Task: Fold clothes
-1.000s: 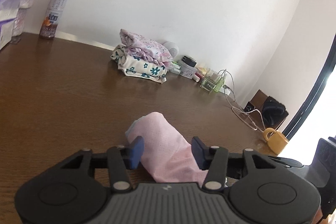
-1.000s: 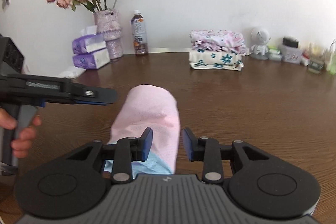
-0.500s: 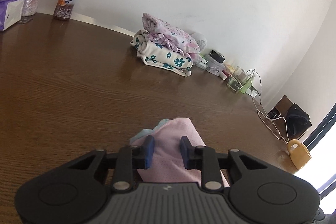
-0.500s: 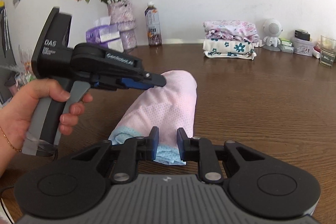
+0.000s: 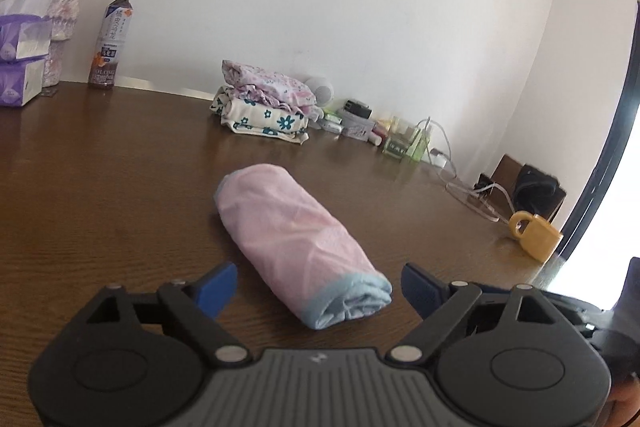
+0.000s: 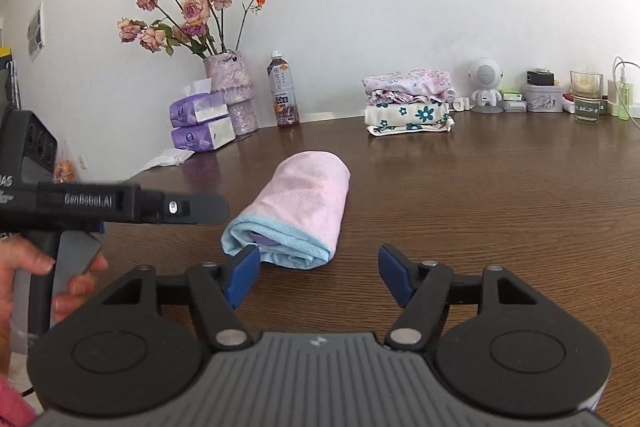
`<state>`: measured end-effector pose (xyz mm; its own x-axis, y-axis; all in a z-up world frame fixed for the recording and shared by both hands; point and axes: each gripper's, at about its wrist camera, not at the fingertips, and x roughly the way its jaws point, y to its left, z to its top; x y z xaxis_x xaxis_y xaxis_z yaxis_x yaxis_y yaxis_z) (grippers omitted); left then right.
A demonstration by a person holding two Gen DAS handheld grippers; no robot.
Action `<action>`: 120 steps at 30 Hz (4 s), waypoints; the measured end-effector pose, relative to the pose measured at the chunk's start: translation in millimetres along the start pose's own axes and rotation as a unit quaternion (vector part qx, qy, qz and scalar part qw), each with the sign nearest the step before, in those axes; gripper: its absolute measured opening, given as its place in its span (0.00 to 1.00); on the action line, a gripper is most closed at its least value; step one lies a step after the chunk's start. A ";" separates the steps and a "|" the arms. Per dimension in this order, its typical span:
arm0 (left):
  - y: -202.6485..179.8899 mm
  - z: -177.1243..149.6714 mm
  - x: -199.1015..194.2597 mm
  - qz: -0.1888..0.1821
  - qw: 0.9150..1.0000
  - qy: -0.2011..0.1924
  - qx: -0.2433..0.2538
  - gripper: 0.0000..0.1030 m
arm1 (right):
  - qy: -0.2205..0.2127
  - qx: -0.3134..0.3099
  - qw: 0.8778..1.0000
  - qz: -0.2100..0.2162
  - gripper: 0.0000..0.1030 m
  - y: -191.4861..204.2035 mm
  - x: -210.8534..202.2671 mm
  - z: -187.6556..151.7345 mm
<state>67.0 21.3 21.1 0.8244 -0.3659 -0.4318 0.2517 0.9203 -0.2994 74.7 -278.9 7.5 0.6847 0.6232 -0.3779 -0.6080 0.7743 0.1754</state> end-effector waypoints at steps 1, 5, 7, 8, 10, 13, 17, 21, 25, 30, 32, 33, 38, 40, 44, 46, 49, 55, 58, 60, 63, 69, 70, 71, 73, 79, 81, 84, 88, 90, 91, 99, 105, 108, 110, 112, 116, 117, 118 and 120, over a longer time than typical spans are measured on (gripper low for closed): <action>-4.7 -2.6 1.3 0.006 1.000 0.001 0.011 0.86 | 0.000 -0.006 1.000 -0.006 0.65 0.8 1.3 0.4; -8.9 -2.2 6.3 0.014 1.000 0.002 0.016 0.82 | 0.008 -0.040 0.999 -0.025 0.65 7.8 13.2 5.0; -15.5 -1.1 10.0 0.032 0.999 0.007 0.043 0.76 | 0.019 -0.055 0.998 -0.029 0.64 10.7 21.5 7.2; -18.9 -0.6 12.1 0.040 0.997 0.011 0.057 0.71 | 0.025 -0.061 0.997 -0.030 0.64 11.8 25.6 8.1; -24.7 -0.2 16.3 0.048 0.995 0.020 0.082 0.65 | 0.039 -0.074 0.996 -0.029 0.61 13.0 34.0 9.7; -31.8 -1.0 21.5 0.058 0.991 0.028 0.115 0.57 | 0.070 -0.083 0.994 -0.015 0.47 13.0 46.1 13.0; -39.4 -3.6 28.2 0.073 0.984 0.043 0.155 0.47 | 0.097 -0.082 0.992 0.012 0.44 12.2 56.2 17.6; -42.3 -5.4 30.2 0.076 0.982 0.047 0.166 0.40 | 0.102 -0.097 0.990 0.007 0.44 12.4 60.8 24.1; -41.4 -5.9 30.7 0.079 0.981 0.047 0.171 0.38 | 0.113 -0.130 0.985 0.003 0.41 17.0 69.5 28.0; -39.8 -4.9 31.0 0.083 0.980 0.049 0.174 0.34 | 0.124 -0.170 0.978 0.009 0.37 27.3 77.8 27.4; -38.5 -4.7 31.3 0.080 0.980 0.051 0.175 0.24 | 0.122 -0.185 0.975 0.007 0.24 32.2 79.1 27.1; -37.7 -3.8 32.4 0.080 0.980 0.051 0.177 0.20 | 0.120 -0.191 0.974 0.006 0.19 34.1 79.9 26.9; -33.5 5.6 44.2 0.094 0.974 0.050 0.201 0.07 | 0.115 -0.211 0.971 0.002 0.08 39.0 85.8 29.8; -31.9 9.4 48.9 0.100 0.971 0.050 0.210 0.07 | 0.113 -0.217 0.969 -0.005 0.08 39.1 93.0 34.6; -27.5 18.7 60.0 0.112 0.966 0.049 0.226 0.07 | 0.111 -0.219 0.969 -0.019 0.08 34.8 118.8 50.3; -19.9 30.5 71.9 0.120 0.967 0.047 0.220 0.07 | 0.115 -0.198 0.973 -0.009 0.08 29.7 132.7 59.8; -3.4 46.4 87.2 0.114 0.973 0.057 0.190 0.07 | 0.122 -0.166 0.979 0.006 0.08 22.1 153.6 74.0; 29.2 64.6 98.6 0.083 0.987 0.074 0.120 0.21 | 0.123 -0.130 0.983 0.046 0.33 5.9 173.8 88.2; 32.9 60.1 88.5 0.076 0.989 0.064 0.112 0.30 | 0.115 -0.130 0.983 0.056 0.35 2.6 165.1 83.7; 32.4 56.6 83.2 0.076 0.990 0.056 0.109 0.34 | 0.110 -0.145 0.982 0.049 0.40 5.3 159.7 76.8; 28.6 55.9 84.1 0.081 0.989 0.046 0.115 0.34 | 0.116 -0.167 0.979 0.025 0.40 12.1 163.8 67.7; 26.0 51.8 96.2 0.096 0.985 0.065 0.127 0.08 | 0.128 -0.147 0.981 0.016 0.17 7.6 172.1 63.8; 26.8 51.9 95.7 0.095 0.986 0.065 0.123 0.07 | 0.127 -0.141 0.982 0.016 0.12 5.6 171.9 64.6; 26.7 51.8 95.2 0.095 0.986 0.065 0.124 0.06 | 0.126 -0.135 0.983 0.016 0.10 3.5 171.7 65.4; 25.2 51.0 94.5 0.095 0.985 0.067 0.131 0.06 | 0.127 -0.128 0.983 0.016 0.09 -0.5 171.9 66.2; 7.0 41.5 92.0 0.089 0.980 0.070 0.166 0.06 | 0.131 -0.120 0.984 0.011 0.11 -8.4 170.1 69.0; 0.2 38.7 90.7 0.089 0.977 0.066 0.180 0.06 | 0.122 -0.109 0.986 0.020 0.12 -13.4 162.3 73.6; -9.3 34.1 89.9 0.091 0.973 0.062 0.201 0.06 | 0.098 -0.090 0.990 0.035 0.18 -21.4 147.8 81.6; -22.1 27.7 90.4 0.086 0.968 0.066 0.229 0.05 | 0.090 -0.078 0.992 0.032 0.24 -30.7 140.4 85.8; -29.1 25.6 90.8 0.073 0.968 0.069 0.232 0.06 | 0.090 -0.060 0.994 0.034 0.26 -38.3 136.2 86.8; -33.3 24.4 91.4 0.066 0.968 0.071 0.233 0.06 | 0.089 -0.045 0.994 0.039 0.28 -43.5 132.6 87.4; -73.4 21.2 106.2 -0.019 0.963 0.100 0.248 0.15 | 0.060 0.019 0.998 0.020 0.37 -75.5 85.5 84.1; -32.8 36.4 66.3 0.010 0.979 0.061 0.194 0.35 | 0.075 -0.007 0.997 0.028 0.41 -62.1 70.5 70.8; 3.6 54.3 57.7 0.058 0.986 0.046 0.149 0.37 | 0.084 -0.018 0.996 0.040 0.41 -50.4 72.9 64.4; 24.3 64.7 62.1 0.078 0.988 0.042 0.128 0.46 | 0.090 -0.022 0.995 0.041 0.41 -39.9 83.0 61.7; 39.2 71.2 70.7 0.083 0.988 0.045 0.118 0.45 | 0.098 -0.023 0.994 0.035 0.41 -32.6 93.6 59.3; 58.1 79.5 87.3 0.050 0.991 0.061 0.108 0.45 | 0.122 -0.023 0.992 0.023 0.31 -30.9 109.5 53.4; 61.0 80.9 91.3 0.035 0.992 0.066 0.106 0.45 | 0.127 -0.025 0.991 0.020 0.22 -31.8 111.4 52.3; 63.2 80.6 93.6 0.020 0.992 0.071 0.104 0.41 | 0.128 -0.023 0.991 0.018 0.14 -34.1 111.6 52.1; 66.4 78.3 96.6 -0.012 0.992 0.088 0.095 0.08 | 0.123 -0.016 0.992 0.011 0.14 -41.5 109.6 54.0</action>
<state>203.1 57.8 26.1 0.7205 -0.3908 -0.5729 0.3746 0.9145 -0.1527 196.7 -236.8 7.8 0.5549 0.5910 -0.5855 -0.6370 0.7545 0.1580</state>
